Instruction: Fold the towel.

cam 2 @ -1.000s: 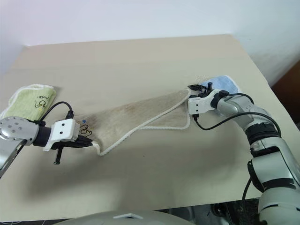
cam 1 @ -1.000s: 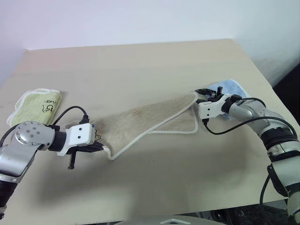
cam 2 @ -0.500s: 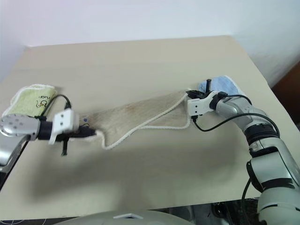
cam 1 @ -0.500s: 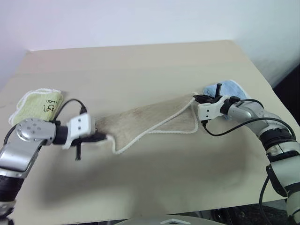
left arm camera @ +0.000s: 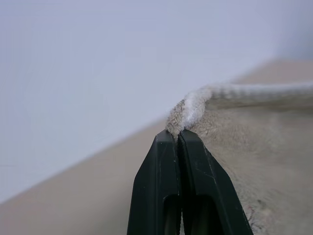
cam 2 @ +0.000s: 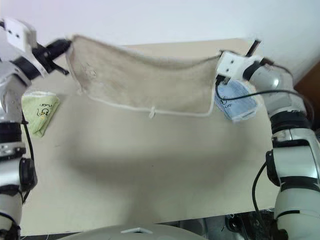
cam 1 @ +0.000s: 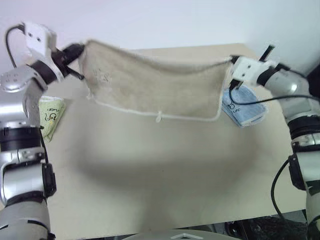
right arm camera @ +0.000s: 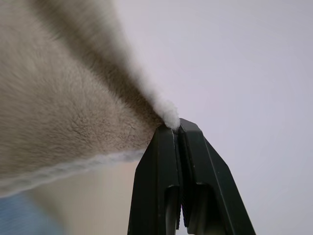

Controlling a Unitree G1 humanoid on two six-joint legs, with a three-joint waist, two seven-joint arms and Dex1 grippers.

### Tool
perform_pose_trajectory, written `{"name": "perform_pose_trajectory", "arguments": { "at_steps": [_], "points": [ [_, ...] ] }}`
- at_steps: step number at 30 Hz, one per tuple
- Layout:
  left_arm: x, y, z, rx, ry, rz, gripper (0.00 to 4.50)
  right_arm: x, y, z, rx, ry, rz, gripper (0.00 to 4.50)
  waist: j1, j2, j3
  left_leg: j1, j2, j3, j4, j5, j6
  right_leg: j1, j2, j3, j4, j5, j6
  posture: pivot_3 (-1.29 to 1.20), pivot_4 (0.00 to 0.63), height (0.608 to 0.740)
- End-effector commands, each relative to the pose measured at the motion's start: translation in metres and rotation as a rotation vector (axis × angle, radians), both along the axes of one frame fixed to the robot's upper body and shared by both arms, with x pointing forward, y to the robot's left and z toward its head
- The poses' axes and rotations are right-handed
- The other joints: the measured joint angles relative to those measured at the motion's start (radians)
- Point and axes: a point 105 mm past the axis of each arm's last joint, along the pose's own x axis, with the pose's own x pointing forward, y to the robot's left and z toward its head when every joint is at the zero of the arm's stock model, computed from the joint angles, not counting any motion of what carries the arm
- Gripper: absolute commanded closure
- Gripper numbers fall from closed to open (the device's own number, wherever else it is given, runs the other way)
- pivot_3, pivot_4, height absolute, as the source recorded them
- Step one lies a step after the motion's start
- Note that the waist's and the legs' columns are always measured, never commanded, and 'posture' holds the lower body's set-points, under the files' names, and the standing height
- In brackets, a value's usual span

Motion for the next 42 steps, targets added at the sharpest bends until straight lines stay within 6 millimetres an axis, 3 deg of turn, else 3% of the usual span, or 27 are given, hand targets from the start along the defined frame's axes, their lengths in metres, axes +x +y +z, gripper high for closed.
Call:
{"name": "perform_pose_trajectory", "arguments": {
  "at_steps": [1, 3, 5, 11, 15, 17, 20, 25, 29, 33, 36, 42],
  "points": [
    [-0.012, 0.026, 0.020, -0.011, -0.075, 0.054, 4.50, -0.012, -0.017, 0.033, 0.081, -0.050, -0.005, 4.47, 0.000, 0.000, 0.000, 0.000, 0.000, 0.000, 0.000, 0.000, 0.000, 0.000, 0.000, 0.000, 0.000, 0.000, 0.000, 0.00, 0.150, 0.728],
    [-0.017, 0.031, 0.017, -0.005, -0.062, 0.030, 4.50, -0.018, -0.018, 0.038, 0.113, -0.038, 0.027, 4.47, 0.000, 0.000, 0.000, -0.002, 0.000, 0.001, 0.000, 0.000, 0.000, 0.000, 0.000, 0.000, -0.002, 0.000, 0.000, 0.00, 0.150, 0.728],
    [-0.029, 0.029, 0.005, 0.027, -0.011, -0.045, 4.50, -0.029, -0.014, 0.030, 0.129, 0.040, 0.097, 4.47, 0.001, 0.000, 0.000, -0.003, 0.000, 0.001, 0.000, 0.000, 0.000, -0.001, 0.000, 0.000, -0.003, 0.000, 0.000, 0.00, 0.150, 0.728],
    [-0.071, 0.022, -0.052, 0.142, 0.202, -0.260, 4.50, -0.070, 0.003, -0.036, 0.097, 0.401, 0.269, 4.47, 0.003, 0.000, 0.000, -0.004, 0.000, 0.001, 0.000, -0.003, 0.005, 0.000, -0.001, 0.001, -0.008, 0.000, 0.000, 0.00, 0.150, 0.728],
    [-0.100, 0.025, -0.098, 0.260, 0.425, -0.329, 4.50, -0.110, 0.011, -0.087, 0.061, 0.720, 0.346, 4.47, 0.008, 0.001, 0.000, -0.004, 0.000, 0.001, 0.000, -0.004, 0.006, -0.001, -0.002, 0.000, -0.010, 0.000, 0.000, 0.00, 0.150, 0.728],
    [-0.109, 0.028, -0.111, 0.288, 0.493, -0.330, 4.50, -0.120, 0.012, -0.098, 0.063, 0.797, 0.358, 4.47, 0.009, 0.001, 0.000, -0.003, 0.000, 0.000, 0.000, -0.004, 0.006, 0.000, -0.002, 0.000, -0.010, 0.000, 0.000, 0.00, 0.150, 0.728],
    [-0.112, 0.037, -0.115, 0.304, 0.530, -0.296, 4.50, -0.122, 0.012, -0.099, 0.080, 0.827, 0.360, 4.47, 0.009, 0.001, 0.000, -0.003, 0.000, 0.001, 0.001, -0.005, 0.003, 0.001, -0.003, 0.000, -0.010, -0.001, -0.001, 0.00, 0.150, 0.728],
    [-0.101, 0.045, -0.119, 0.352, 0.507, -0.212, 4.50, -0.107, 0.017, -0.091, 0.088, 0.765, 0.346, 4.47, 0.008, 0.001, 0.000, -0.001, 0.001, 0.001, 0.001, -0.005, 0.001, 0.001, -0.002, 0.000, -0.009, -0.002, -0.003, 0.00, 0.150, 0.728],
    [-0.066, 0.062, -0.124, 0.440, 0.447, 0.000, 4.50, -0.066, 0.019, -0.086, 0.081, 0.623, 0.243, 4.47, 0.009, 0.001, 0.000, -0.002, 0.001, 0.001, 0.001, -0.003, 0.001, 0.000, -0.001, 0.000, -0.009, 0.000, 0.000, 0.00, 0.150, 0.728],
    [-0.049, 0.070, -0.137, 0.524, 0.443, 0.082, 4.50, -0.034, 0.022, -0.091, 0.058, 0.559, 0.162, 4.47, 0.005, 0.001, 0.000, -0.003, 0.001, 0.001, 0.000, -0.002, 0.002, -0.001, -0.001, 0.000, -0.009, 0.001, 0.000, 0.00, 0.150, 0.728],
    [-0.033, 0.066, -0.143, 0.574, 0.431, 0.113, 4.50, -0.008, 0.028, -0.095, -0.025, 0.490, 0.102, 4.47, 0.004, 0.001, 0.000, -0.005, -0.001, 0.001, 0.000, -0.002, 0.003, -0.004, -0.001, 0.000, -0.007, 0.001, 0.000, 0.00, 0.150, 0.728],
    [-0.014, 0.058, -0.147, 0.620, 0.395, 0.140, 4.50, 0.014, 0.036, -0.096, -0.111, 0.393, 0.063, 4.47, 0.006, 0.001, 0.000, -0.010, -0.002, 0.002, -0.001, 0.001, -0.002, -0.010, -0.002, 0.001, -0.003, 0.000, -0.001, 0.00, 0.150, 0.728]
  ]
}}
